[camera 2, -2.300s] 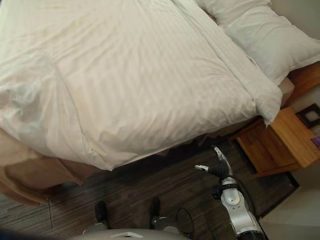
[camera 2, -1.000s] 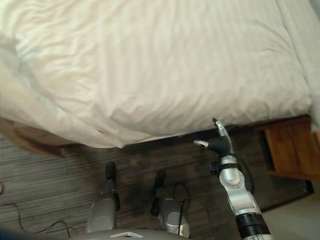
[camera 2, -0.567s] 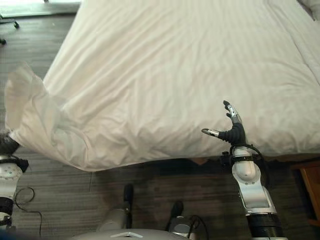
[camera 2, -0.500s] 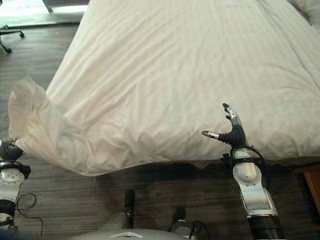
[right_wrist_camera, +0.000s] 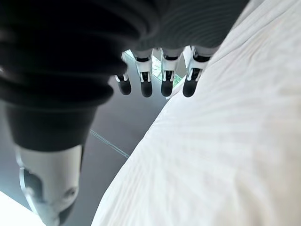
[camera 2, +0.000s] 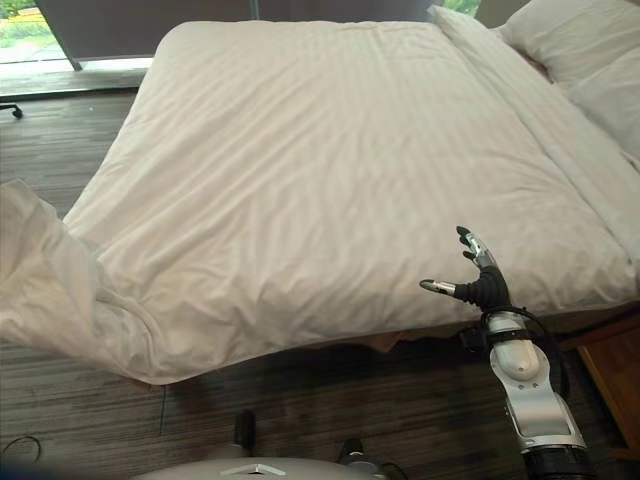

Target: Making the bed.

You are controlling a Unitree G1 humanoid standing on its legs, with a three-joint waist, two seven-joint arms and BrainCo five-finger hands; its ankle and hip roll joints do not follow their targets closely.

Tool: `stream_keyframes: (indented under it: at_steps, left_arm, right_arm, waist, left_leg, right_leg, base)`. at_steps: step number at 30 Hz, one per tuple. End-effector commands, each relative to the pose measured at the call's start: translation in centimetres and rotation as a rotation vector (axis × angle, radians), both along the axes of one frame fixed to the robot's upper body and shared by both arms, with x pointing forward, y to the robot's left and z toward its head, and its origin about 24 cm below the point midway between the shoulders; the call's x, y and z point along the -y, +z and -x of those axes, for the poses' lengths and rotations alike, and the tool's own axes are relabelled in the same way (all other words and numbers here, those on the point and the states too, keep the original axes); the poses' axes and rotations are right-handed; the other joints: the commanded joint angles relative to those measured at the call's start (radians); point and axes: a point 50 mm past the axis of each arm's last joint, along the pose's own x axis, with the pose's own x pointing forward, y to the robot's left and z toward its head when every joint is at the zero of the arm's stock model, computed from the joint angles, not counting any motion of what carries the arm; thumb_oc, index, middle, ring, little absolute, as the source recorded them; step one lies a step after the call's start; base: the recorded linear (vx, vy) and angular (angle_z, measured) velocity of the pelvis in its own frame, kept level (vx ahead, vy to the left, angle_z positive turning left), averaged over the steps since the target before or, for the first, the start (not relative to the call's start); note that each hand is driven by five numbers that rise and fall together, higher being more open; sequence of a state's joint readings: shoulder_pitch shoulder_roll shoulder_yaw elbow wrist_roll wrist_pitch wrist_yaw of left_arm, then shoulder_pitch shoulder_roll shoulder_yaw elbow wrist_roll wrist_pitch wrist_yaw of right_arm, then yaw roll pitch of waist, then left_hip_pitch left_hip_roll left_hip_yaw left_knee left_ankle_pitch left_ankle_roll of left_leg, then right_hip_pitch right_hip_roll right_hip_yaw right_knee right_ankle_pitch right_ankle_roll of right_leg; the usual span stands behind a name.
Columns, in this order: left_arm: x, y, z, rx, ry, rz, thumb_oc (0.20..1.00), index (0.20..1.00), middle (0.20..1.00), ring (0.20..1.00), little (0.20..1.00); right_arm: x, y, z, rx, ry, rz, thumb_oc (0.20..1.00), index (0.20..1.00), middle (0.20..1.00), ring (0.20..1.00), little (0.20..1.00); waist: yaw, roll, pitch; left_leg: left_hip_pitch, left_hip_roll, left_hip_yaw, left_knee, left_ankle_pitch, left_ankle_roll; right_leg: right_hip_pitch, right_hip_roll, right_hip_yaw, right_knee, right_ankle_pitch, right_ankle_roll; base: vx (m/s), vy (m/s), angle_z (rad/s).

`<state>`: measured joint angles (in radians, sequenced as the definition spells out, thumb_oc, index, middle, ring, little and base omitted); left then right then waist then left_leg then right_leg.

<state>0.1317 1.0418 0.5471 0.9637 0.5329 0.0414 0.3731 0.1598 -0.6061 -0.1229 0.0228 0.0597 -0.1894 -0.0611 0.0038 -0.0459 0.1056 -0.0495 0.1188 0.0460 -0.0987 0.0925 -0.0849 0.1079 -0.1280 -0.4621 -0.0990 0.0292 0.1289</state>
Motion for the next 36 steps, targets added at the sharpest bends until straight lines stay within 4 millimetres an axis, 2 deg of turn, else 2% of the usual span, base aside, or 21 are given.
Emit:
stream_keyframes:
  at_steps: [1,7,8,9,10,12,13,14,18,20,22,25,26,30,31,33,36]
  left_arm:
    - [-2.5,8.5,4.9,-0.127,0.175,-0.308,1.0,1.0,1.0,1.0,1.0]
    - [-2.3,6.8,5.9,-0.034,0.189,-0.226,1.0,1.0,1.0,1.0,1.0]
    - [-2.0,5.5,5.8,0.101,0.178,-0.158,1.0,1.0,1.0,1.0,1.0]
    - [-1.8,5.2,5.6,0.175,0.168,-0.135,1.0,1.0,1.0,1.0,1.0]
    - [-1.8,5.1,5.6,0.176,0.168,-0.134,1.0,1.0,1.0,1.0,1.0]
    - [0.2,5.2,1.2,0.422,-0.053,-0.088,1.0,1.0,1.0,1.0,1.0]
    - [0.3,5.2,1.2,0.422,-0.053,-0.088,1.0,1.0,1.0,1.0,1.0]
    - [2.9,5.4,-2.2,0.646,-0.258,-0.015,1.0,1.0,1.0,1.0,1.0]
    - [8.3,5.1,-7.4,0.987,-0.592,0.219,1.0,1.0,1.0,1.0,1.0]
    - [12.3,4.6,-10.4,1.146,-0.784,0.422,1.0,1.0,1.0,1.0,1.0]
    - [15.1,3.9,-12.3,1.244,-0.882,0.593,1.0,1.0,1.0,1.0,1.0]
    - [18.0,2.4,-14.0,1.26,-0.961,0.782,1.0,1.0,1.0,1.0,1.0]
    - [18.8,1.8,-14.6,1.258,-0.967,0.829,0.2,0.2,0.2,0.2,0.2]
    - [21.3,-0.3,-16.5,1.322,-0.956,1.07,0.2,0.2,0.2,0.2,0.2]
    - [22.3,-0.9,-17.7,1.36,-0.94,1.175,0.2,0.2,0.2,0.2,0.2]
    - [22.8,-1.1,-18.4,1.392,-0.93,1.231,0.2,0.2,0.2,0.2,0.2]
    - [23.4,0.3,-20.6,1.515,-0.936,1.339,0.2,0.2,0.2,0.2,0.2]
  right_arm:
    - [0.4,0.7,-0.4,0.083,-0.004,-0.041,1.0,1.0,1.0,1.0,1.0]
    - [0.2,0.6,-0.1,0.078,-0.003,-0.047,1.0,1.0,1.0,1.0,1.0]
    - [0.2,0.5,0.0,0.069,-0.007,-0.053,1.0,1.0,1.0,1.0,1.0]
    - [0.1,0.4,0.0,0.067,-0.007,-0.057,1.0,1.0,1.0,1.0,1.0]
    - [0.1,0.4,0.0,0.067,-0.006,-0.057,1.0,1.0,1.0,1.0,1.0]
    - [-0.3,0.4,-0.1,0.064,0.0,-0.048,1.0,1.0,1.0,1.0,1.0]
    - [-0.2,0.4,-0.1,0.064,0.0,-0.047,1.0,1.0,1.0,1.0,1.0]
    - [-0.4,0.2,-0.2,0.056,-0.012,-0.049,1.0,1.0,1.0,1.0,1.0]
    - [-0.9,-0.1,-0.6,0.057,-0.013,-0.092,1.0,1.0,1.0,1.0,1.0]
    - [-1.6,-0.7,-1.0,0.039,-0.003,-0.113,1.0,1.0,1.0,1.0,1.0]
    - [-2.1,-0.9,-1.2,0.03,0.006,-0.117,1.0,1.0,1.0,1.0,1.0]
    - [-2.6,-1.2,-1.5,0.016,0.016,-0.132,1.0,1.0,1.0,1.0,1.0]
    - [-2.7,-1.3,-1.5,0.013,0.018,-0.134,1.0,1.0,1.0,1.0,1.0]
    - [-3.4,-1.5,-2.2,0.009,0.03,-0.151,1.0,1.0,1.0,1.0,1.0]
    - [-3.8,-1.5,-2.5,0.013,0.04,-0.166,1.0,1.0,1.0,1.0,1.0]
    - [-4.2,-1.4,-2.8,0.019,0.051,-0.171,1.0,1.0,1.0,1.0,1.0]
    - [-5.1,-0.8,-4.0,0.048,0.08,-0.185,1.0,1.0,1.0,1.0,1.0]
  waist:
    - [0.122,-0.016,-0.022]
    - [0.12,-0.009,-0.027]
    - [0.117,-0.007,-0.03]
    - [0.115,-0.006,-0.032]
    - [0.116,-0.006,-0.032]
    - [0.118,-0.004,-0.031]
    - [0.118,-0.003,-0.031]
    - [0.121,-0.002,-0.026]
    - [0.109,-0.001,-0.028]
    - [0.094,0.001,-0.035]
    - [0.083,0.001,-0.04]
    - [0.062,0.0,-0.044]
    - [0.059,0.001,-0.044]
    - [0.032,-0.004,-0.038]
    - [0.018,-0.007,-0.034]
    - [0.012,-0.01,-0.028]
    - [-0.007,-0.019,0.011]
  left_leg:
    - [-0.004,-0.013,0.025,0.011,-0.097,-0.02]
    - [0.018,-0.02,0.04,0.011,-0.105,-0.014]
    - [0.022,-0.019,0.043,0.011,-0.105,-0.014]
    - [0.025,-0.02,0.047,0.011,-0.105,-0.014]
    - [0.025,-0.02,0.048,0.011,-0.105,-0.014]
    - [0.023,-0.023,0.051,0.011,-0.097,-0.011]
    - [0.022,-0.023,0.051,0.011,-0.097,-0.011]
    - [0.022,-0.024,0.049,0.011,-0.097,-0.009]
    - [0.019,-0.025,0.053,0.011,-0.097,-0.005]
    - [0.025,-0.025,0.058,0.011,-0.108,-0.002]
    - [0.026,-0.028,0.063,0.011,-0.107,0.002]
    - [0.026,-0.028,0.072,0.011,-0.109,0.004]
    - [0.026,-0.027,0.076,0.011,-0.11,0.005]
    - [0.023,-0.027,0.092,0.011,-0.113,0.008]
    - [0.02,-0.026,0.099,0.011,-0.113,0.009]
    - [0.015,-0.025,0.103,0.011,-0.112,0.009]
    - [-0.024,-0.022,0.108,0.011,-0.098,0.013]
  right_leg:
    - [-0.042,-0.127,-0.007,0.021,-0.005,0.124]
    - [-0.036,-0.135,0.014,0.018,-0.001,0.124]
    - [-0.034,-0.137,0.019,0.018,-0.003,0.123]
    - [-0.034,-0.137,0.023,0.017,-0.003,0.122]
    - [-0.034,-0.137,0.023,0.017,-0.003,0.122]
    - [-0.044,-0.141,0.032,0.013,0.007,0.121]
    - [-0.045,-0.142,0.032,0.013,0.007,0.121]
    - [-0.046,-0.142,0.036,0.012,0.009,0.118]
    - [-0.056,-0.146,0.049,0.012,0.011,0.114]
    - [-0.059,-0.146,0.06,0.012,0.005,0.111]
    - [-0.066,-0.148,0.068,0.012,0.007,0.109]
    - [-0.074,-0.149,0.078,0.012,0.005,0.106]
    - [-0.079,-0.148,0.082,0.012,0.005,0.105]
    - [-0.098,-0.146,0.098,0.012,0.007,0.104]
    - [-0.11,-0.143,0.106,0.012,0.008,0.105]
    - [-0.12,-0.14,0.109,0.012,0.01,0.104]
    - [-0.171,-0.133,0.126,0.012,0.024,0.107]
  base:
    - [-0.01,0.047,0.11]
    - [0.01,0.033,0.21]
    - [0.03,0.018,0.18]
    - [0.03,0.018,0.2]
    - [0.02,0.013,0.13]
    - [0.0,0.008,0.05]
    - [-0.01,0.0,-0.05]
    - [0.0,-0.008,-0.05]
    - [0.0,0.003,-0.05]
    - [0.03,0.002,-0.09]
    - [0.02,0.007,-0.16]
    - [0.01,0.013,-0.18]
    - [0.03,0.015,-0.11]
    - [0.01,0.018,-0.21]
    - [0.0,0.021,-0.31]
    - [-0.03,0.018,-0.2]
    - [-0.13,0.029,-0.17]
